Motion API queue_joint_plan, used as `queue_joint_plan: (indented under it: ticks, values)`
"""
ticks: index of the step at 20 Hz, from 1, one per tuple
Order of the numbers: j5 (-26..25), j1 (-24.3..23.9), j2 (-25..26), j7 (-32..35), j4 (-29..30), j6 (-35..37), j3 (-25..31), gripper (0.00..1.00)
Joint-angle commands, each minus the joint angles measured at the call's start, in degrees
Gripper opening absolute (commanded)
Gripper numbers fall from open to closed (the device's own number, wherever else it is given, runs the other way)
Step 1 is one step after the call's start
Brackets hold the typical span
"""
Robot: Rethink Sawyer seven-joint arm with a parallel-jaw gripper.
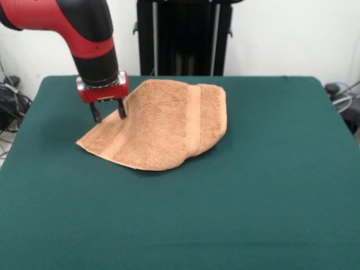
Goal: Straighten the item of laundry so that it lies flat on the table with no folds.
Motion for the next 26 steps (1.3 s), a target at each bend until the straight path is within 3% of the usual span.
queue_joint_plan:
  ticks: [1, 9, 26]
  values:
    - [-1.01, 1.85, -1.6, -3.63, -5.7, 4.17, 4.32, 1.0]
    - [-1.53, 2.24, -4.42, -3.22, -5.3, 3.77, 3.56, 1.0]
    - [-2.58, -1.47, -2.97, 1.27, 1.92, -8.94, 5.67, 1.0]
